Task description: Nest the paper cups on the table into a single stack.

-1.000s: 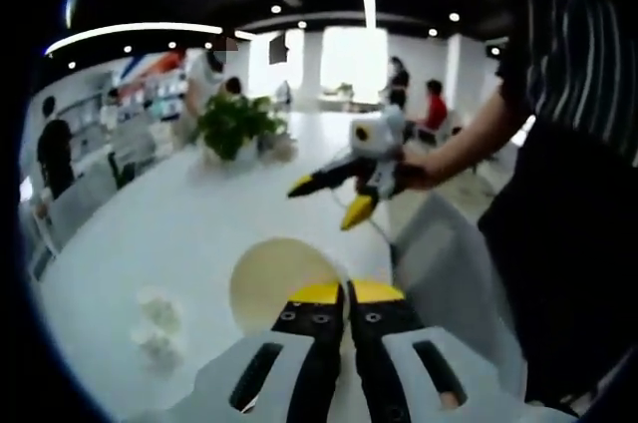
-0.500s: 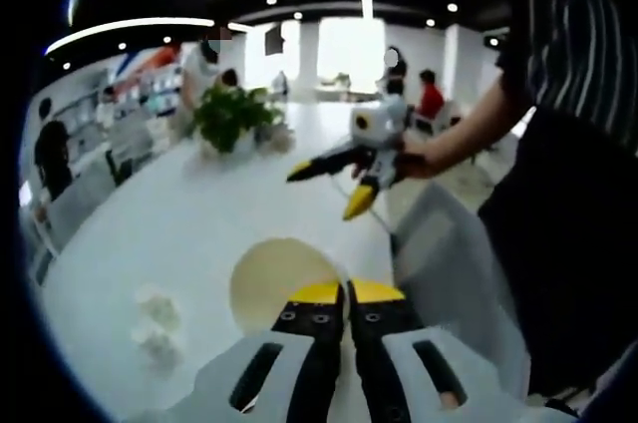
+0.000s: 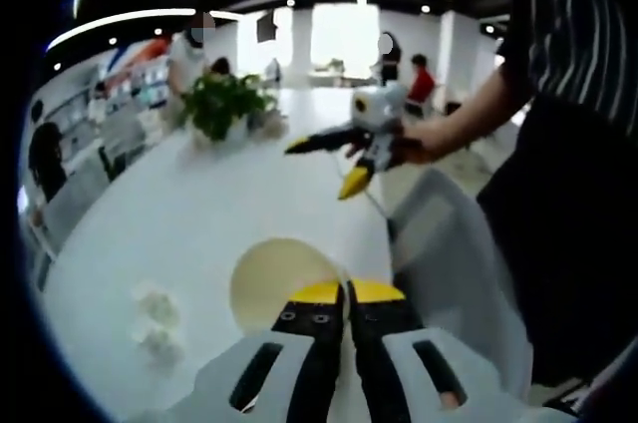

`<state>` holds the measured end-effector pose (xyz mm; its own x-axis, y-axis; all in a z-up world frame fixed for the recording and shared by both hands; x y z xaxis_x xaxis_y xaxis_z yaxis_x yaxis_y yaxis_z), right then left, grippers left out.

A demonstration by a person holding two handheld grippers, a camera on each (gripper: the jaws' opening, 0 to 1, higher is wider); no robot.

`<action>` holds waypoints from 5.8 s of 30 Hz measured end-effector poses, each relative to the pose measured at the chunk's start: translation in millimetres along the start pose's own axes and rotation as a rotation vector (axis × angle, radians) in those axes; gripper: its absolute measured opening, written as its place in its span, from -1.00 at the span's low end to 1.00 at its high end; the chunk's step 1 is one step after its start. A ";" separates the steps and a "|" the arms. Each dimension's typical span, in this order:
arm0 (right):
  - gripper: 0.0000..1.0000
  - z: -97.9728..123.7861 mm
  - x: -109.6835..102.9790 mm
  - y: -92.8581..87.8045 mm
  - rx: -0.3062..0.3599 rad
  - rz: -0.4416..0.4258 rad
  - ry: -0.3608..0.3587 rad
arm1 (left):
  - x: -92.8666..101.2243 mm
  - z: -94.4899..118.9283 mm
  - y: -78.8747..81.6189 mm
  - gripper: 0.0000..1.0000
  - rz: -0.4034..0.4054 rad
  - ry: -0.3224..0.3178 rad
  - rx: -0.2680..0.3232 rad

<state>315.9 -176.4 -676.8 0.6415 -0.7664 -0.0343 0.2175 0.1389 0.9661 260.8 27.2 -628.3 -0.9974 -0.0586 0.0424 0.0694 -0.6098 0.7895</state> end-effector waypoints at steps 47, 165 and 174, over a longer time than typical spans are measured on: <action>0.93 10.2 16.6 -19.6 0.054 -0.108 -0.069 | -1.3 -45.0 -14.3 -1.00 -0.230 -0.058 -0.446; 0.84 13.6 15.0 -27.1 0.053 -0.135 -0.068 | -1.8 -81.9 -67.4 -0.88 -0.104 -0.056 -0.522; 0.84 14.6 15.6 -27.4 0.054 -0.142 -0.068 | -4.0 -83.9 -64.1 -0.91 -0.098 -0.046 -0.511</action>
<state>309.3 -201.4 -700.0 0.5556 -0.8167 -0.1560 0.2615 -0.0064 0.9652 262.0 0.2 -730.4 -0.9988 0.0458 0.0187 -0.0348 -0.9193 0.3919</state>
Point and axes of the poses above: the point that each gripper's makers call its tool centre point, and the gripper's own axes: z roughly backward along the fingers, x roughly to its right, y roughly out of its top, the point moved 2 cm from there along z, roughly backward along the fingers, and after that the axes turned 3 degrees about -x, right-handed, at the moved point
